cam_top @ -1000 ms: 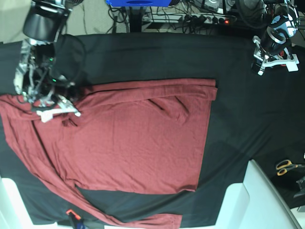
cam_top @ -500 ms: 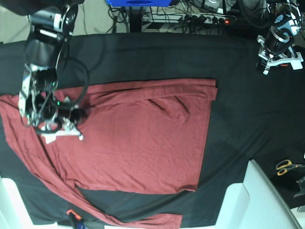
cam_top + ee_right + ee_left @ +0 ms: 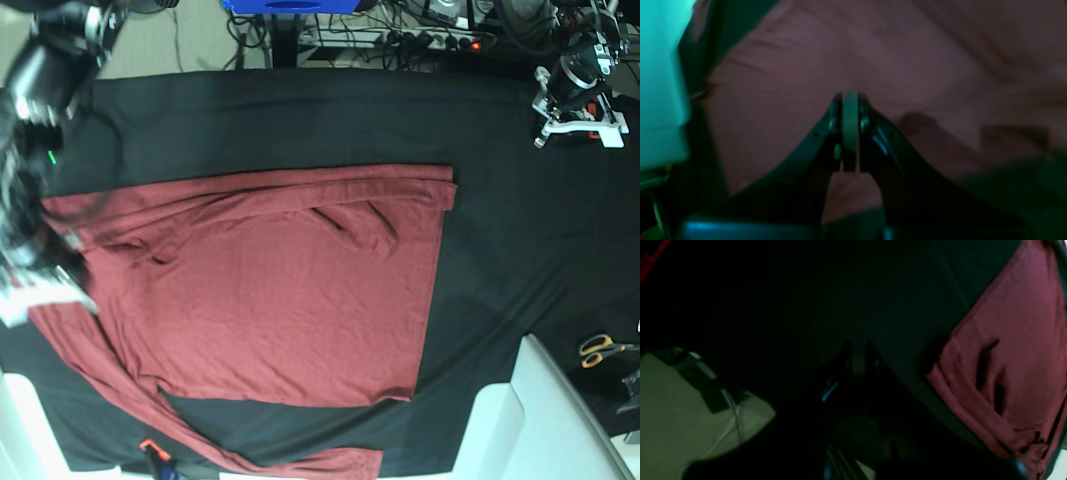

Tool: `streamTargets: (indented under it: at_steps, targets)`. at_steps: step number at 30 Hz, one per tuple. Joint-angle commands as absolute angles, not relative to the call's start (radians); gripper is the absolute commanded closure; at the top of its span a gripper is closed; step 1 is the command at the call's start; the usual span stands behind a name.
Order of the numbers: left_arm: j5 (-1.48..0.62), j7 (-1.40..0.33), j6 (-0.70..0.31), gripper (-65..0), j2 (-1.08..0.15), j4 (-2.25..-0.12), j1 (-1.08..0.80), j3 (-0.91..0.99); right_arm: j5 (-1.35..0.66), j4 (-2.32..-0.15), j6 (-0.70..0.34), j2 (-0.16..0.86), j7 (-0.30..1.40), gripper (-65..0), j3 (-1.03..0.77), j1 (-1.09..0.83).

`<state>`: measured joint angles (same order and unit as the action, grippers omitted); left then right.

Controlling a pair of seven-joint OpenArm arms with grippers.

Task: Fold the T-shirt properly

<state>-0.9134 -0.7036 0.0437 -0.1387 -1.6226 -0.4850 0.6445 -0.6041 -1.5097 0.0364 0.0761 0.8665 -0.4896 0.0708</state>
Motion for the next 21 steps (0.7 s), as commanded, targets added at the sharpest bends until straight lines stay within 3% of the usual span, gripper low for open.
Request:
streamTargets:
  at_steps: [1, 4, 7, 10, 12, 14, 21]
  targets:
    - [-0.924, -0.694, 0.031, 0.0, -0.153, -1.639, -0.489, 0.65, -0.621, -1.544, 0.027, 0.073, 0.842, -0.3, -0.536, 0.062]
    - [-0.924, -0.693, 0.015, -2.0, -0.157, -1.643, -0.481, 0.601, -0.622, -1.546, 0.024, 0.071, 0.822, -6.2, -0.696, 0.025]
    - [-0.924, -0.693, -0.114, -21.9, -0.153, -1.636, -0.478, 0.582, -0.633, -1.504, -0.073, 0.073, 0.862, -25.4, -0.865, 0.027]
    - [-0.924, -0.693, -0.249, -49.5, -0.122, -1.607, -0.475, 0.585, -0.763, -1.423, -0.297, 0.09, 0.954, -46.8, -1.046, 0.035]
    - [-0.926, -0.693, -0.263, -63.4, -0.11, -1.589, -0.467, 0.581, -0.848, -1.317, -0.432, 0.131, 1.003, -56.7, -1.121, 0.036]
    - [-0.928, -0.694, -0.265, -65.0, -0.099, -1.569, -0.464, 0.579, -0.895, -1.202, -0.472, 0.163, 1.013, -62.1, -1.165, 0.036]
    - [-0.928, -0.694, -0.265, -63.8, -0.065, -1.526, -0.46, 0.581, -0.901, -0.989, -0.478, 0.239, 0.924, -56.4, -1.201, 0.045]
